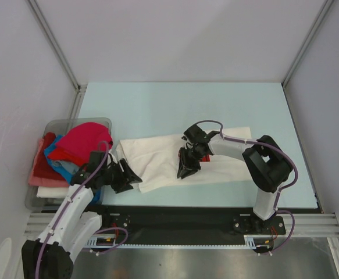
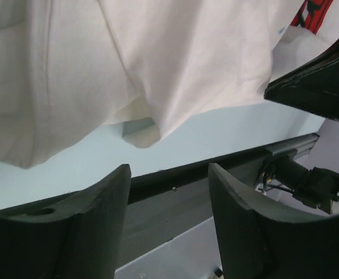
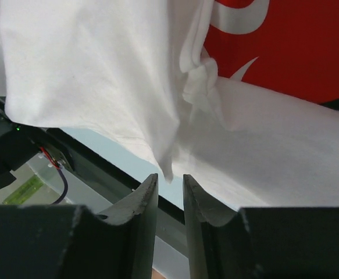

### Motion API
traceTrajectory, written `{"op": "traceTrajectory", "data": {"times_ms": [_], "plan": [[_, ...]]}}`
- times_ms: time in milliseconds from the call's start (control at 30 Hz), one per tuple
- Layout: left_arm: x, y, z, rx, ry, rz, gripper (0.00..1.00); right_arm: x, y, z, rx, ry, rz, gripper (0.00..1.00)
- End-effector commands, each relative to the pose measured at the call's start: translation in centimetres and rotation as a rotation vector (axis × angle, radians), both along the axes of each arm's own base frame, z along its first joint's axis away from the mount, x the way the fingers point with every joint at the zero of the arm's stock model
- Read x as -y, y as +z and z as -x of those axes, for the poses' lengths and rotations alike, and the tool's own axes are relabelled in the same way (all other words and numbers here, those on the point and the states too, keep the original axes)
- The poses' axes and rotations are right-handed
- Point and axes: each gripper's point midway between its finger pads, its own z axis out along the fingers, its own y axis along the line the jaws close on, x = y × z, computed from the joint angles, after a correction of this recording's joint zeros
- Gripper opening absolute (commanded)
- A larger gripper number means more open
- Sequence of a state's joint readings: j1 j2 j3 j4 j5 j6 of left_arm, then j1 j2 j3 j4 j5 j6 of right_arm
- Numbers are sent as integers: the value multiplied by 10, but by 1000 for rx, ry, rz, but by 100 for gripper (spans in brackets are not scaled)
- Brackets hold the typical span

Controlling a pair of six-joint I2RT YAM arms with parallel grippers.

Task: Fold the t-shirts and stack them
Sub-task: Fold the tshirt

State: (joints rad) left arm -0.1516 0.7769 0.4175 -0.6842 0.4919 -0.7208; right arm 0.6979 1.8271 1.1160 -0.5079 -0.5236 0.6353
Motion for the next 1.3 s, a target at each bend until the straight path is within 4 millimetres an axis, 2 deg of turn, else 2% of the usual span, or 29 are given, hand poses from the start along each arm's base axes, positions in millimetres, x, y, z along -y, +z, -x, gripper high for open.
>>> {"op": "traceTrajectory", "data": {"times_ms": [0, 133, 200, 300, 367, 500, 567, 600, 633, 667, 700, 733, 767, 800, 833, 867, 900, 933, 967, 1000, 1033, 1067, 1133, 1167, 1200, 1233, 1267], "plan": [[-19, 28, -16, 110, 28, -115, 64, 1, 8, -11, 70, -5, 26, 29], [-26, 51, -33, 217, 36, -163, 64, 8, 28, -28, 178, -49, 43, 25], [-26, 63, -44, 266, 28, -173, 64, 10, 46, -37, 264, -60, 36, 23], [-31, 74, -66, 315, 37, -217, 62, 24, 64, -59, 398, -105, 77, 22], [-31, 82, -82, 340, 60, -227, 61, 41, 69, -77, 472, -149, 129, 19], [-16, 91, -105, 385, 77, -190, 61, 80, 77, -108, 574, -238, 217, 12], [-8, 96, -118, 409, 89, -183, 61, 104, 71, -120, 608, -278, 263, 13], [0, 91, -122, 396, 74, -190, 61, 107, 73, -128, 652, -273, 255, 13], [6, 90, -127, 393, 72, -180, 61, 106, 73, -128, 650, -250, 222, 15], [21, 98, -133, 429, 47, -153, 61, 115, 74, -135, 645, -267, 216, 16], [28, 89, -139, 403, 31, -157, 61, 117, 72, -136, 632, -258, 211, 18], [35, 88, -144, 404, 24, -161, 61, 118, 69, -137, 615, -258, 197, 24], [44, 101, -153, 434, 10, -151, 60, 121, 67, -140, 613, -267, 199, 30], [61, 91, -158, 416, -38, -161, 60, 128, 66, -147, 618, -291, 204, 34], [66, 92, -164, 427, -59, -191, 61, 130, 62, -149, 605, -295, 204, 36], [85, 107, -172, 465, -94, -193, 60, 134, 61, -152, 599, -304, 201, 35], [93, 109, -178, 476, -116, -214, 60, 145, 60, -159, 593, -335, 206, 35], [99, 88, -184, 431, -155, -276, 60, 151, 58, -161, 577, -353, 209, 32], [113, 105, -197, 468, -168, -272, 60, 160, 54, -164, 564, -373, 222, 31], [128, 103, -196, 470, -211, -279, 59, 168, 51, -167, 557, -391, 231, 31], [138, 81, -201, 429, -260, -316, 58, 184, 49, -171, 541, -432, 241, 31], [158, 96, -208, 470, -285, -305, 57, 190, 46, -173, 531, -450, 245, 31], [174, 85, -212, 456, -342, -337, 56, 206, 43, -179, 520, -486, 251, 32], [193, 79, -219, 460, -370, -348, 54, 209, 40, -179, 509, -490, 256, 32], [200, 76, -220, 455, -389, -356, 54, 210, 33, -178, 489, -488, 263, 32], [210, 83, -226, 471, -396, -350, 54, 213, 28, -178, 475, -488, 276, 31], [215, 63, -226, 433, -419, -371, 54, 213, 23, -176, 462, -486, 285, 31]]}}
